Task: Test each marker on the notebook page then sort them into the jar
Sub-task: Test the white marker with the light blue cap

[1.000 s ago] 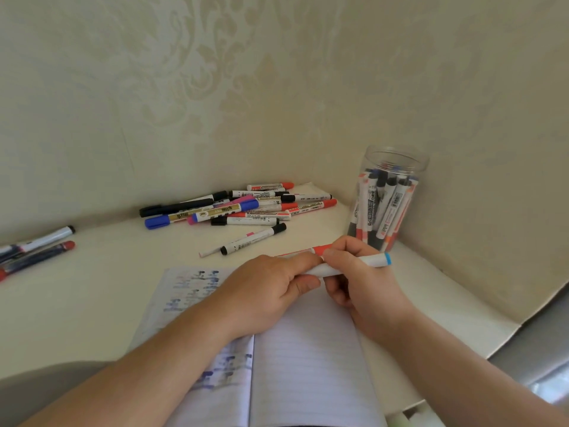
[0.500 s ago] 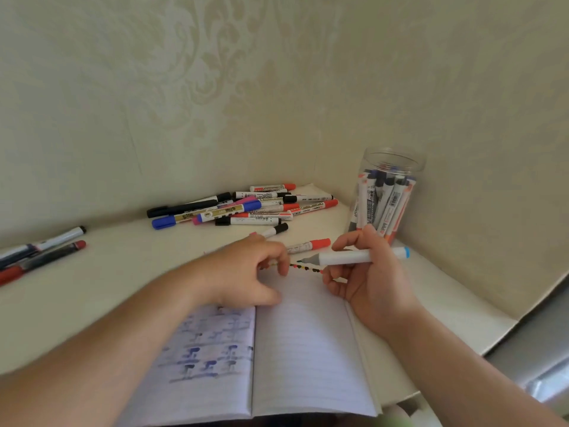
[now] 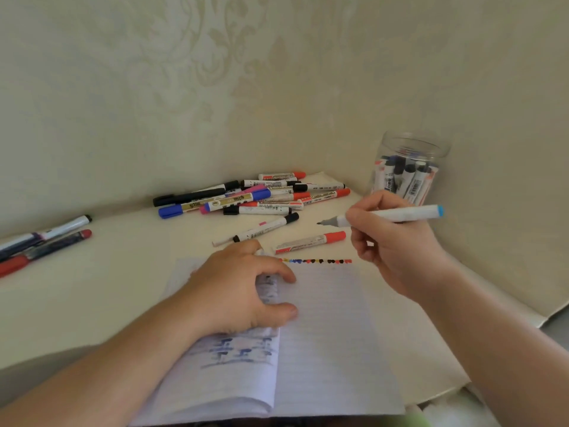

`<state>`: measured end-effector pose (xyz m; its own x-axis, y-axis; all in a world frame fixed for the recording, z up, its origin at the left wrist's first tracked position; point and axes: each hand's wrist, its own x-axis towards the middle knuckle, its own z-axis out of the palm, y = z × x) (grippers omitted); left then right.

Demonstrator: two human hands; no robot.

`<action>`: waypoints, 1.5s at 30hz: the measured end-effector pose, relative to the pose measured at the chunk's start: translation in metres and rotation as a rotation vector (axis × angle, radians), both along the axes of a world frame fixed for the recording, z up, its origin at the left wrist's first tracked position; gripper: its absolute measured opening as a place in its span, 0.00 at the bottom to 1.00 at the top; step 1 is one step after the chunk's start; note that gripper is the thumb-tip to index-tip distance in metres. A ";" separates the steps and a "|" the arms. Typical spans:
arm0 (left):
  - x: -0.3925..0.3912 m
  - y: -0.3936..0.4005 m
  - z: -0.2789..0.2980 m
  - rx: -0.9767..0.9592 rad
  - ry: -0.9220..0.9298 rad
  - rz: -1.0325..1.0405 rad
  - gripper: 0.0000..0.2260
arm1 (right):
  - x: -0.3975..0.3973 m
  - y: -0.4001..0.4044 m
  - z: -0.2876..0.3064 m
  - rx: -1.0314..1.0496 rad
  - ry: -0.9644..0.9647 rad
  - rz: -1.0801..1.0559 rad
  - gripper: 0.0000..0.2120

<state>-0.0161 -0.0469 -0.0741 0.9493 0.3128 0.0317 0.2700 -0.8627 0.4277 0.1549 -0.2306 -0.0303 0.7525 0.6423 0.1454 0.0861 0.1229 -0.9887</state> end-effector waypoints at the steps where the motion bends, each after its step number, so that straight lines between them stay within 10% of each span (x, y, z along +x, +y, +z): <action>1: 0.003 -0.001 0.000 0.005 0.002 0.007 0.28 | 0.000 0.005 0.002 -0.002 -0.022 0.009 0.12; 7: 0.014 -0.007 0.002 0.034 -0.042 0.050 0.26 | 0.010 0.024 -0.004 -0.093 -0.266 -0.023 0.04; 17: 0.030 -0.035 0.003 0.059 -0.055 0.060 0.20 | 0.021 0.026 -0.014 -0.066 0.045 0.094 0.13; 30: 0.010 -0.010 0.008 0.167 0.075 0.043 0.32 | 0.010 0.053 -0.028 -0.382 -0.340 -0.001 0.11; 45: 0.015 -0.006 0.002 0.181 0.090 0.041 0.30 | 0.008 0.063 -0.035 -0.401 -0.235 -0.016 0.12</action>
